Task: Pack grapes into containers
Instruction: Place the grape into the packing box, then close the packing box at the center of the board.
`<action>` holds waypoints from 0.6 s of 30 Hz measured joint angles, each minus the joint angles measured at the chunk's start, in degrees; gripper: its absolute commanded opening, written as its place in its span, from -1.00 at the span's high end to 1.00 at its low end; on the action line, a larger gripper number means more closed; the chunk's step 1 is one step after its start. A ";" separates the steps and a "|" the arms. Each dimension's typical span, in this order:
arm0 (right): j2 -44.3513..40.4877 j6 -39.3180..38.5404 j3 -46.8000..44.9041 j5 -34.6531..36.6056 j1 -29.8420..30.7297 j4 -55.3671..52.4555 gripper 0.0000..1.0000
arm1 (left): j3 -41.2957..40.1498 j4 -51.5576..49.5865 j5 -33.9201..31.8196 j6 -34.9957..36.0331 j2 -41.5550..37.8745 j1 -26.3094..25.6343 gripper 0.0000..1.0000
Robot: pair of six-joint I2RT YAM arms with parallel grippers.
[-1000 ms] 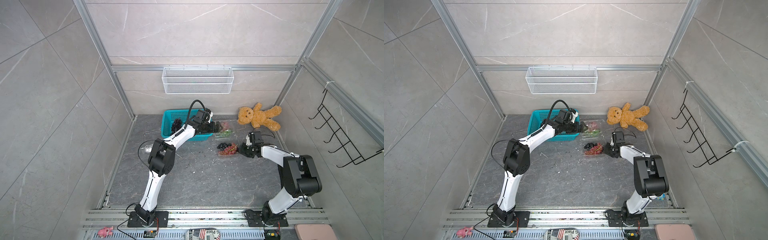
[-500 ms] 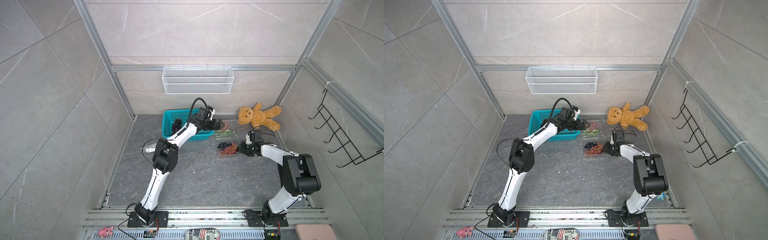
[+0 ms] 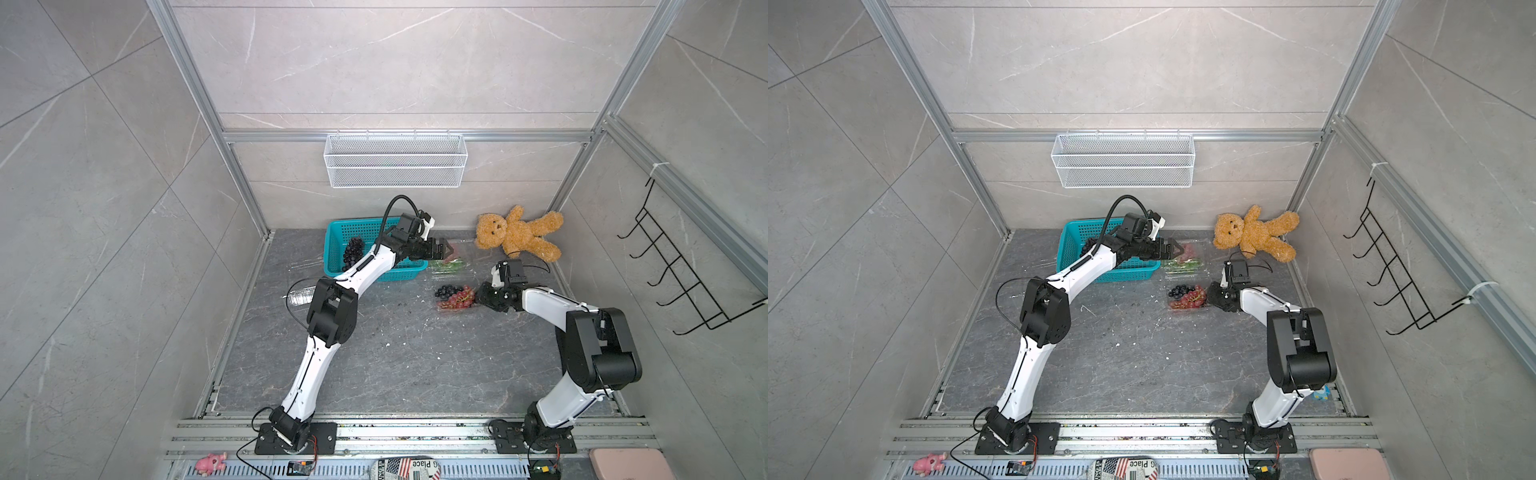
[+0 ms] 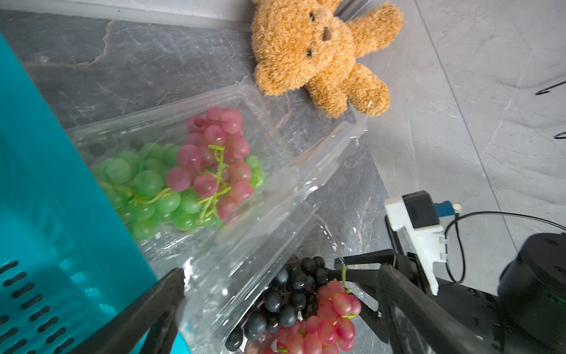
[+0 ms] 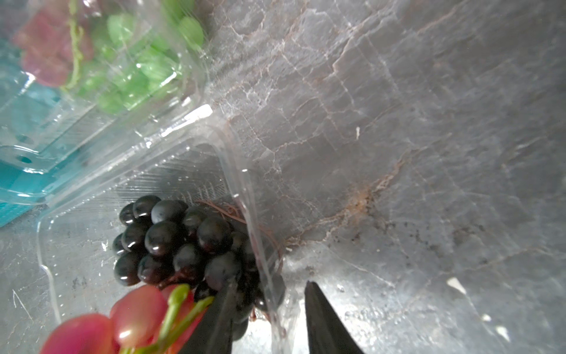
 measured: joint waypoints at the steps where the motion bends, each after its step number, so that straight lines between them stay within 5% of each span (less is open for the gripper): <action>1: -0.02 -0.02 0.13 -0.07 0.00 -0.02 0.06 | 0.24 0.11 0.31 0.04 0.00 -0.17 -0.99; 18: -6.75 0.00 1.07 -2.51 -3.74 -3.65 -0.49 | -0.31 1.49 3.17 1.29 -0.37 -3.34 -0.99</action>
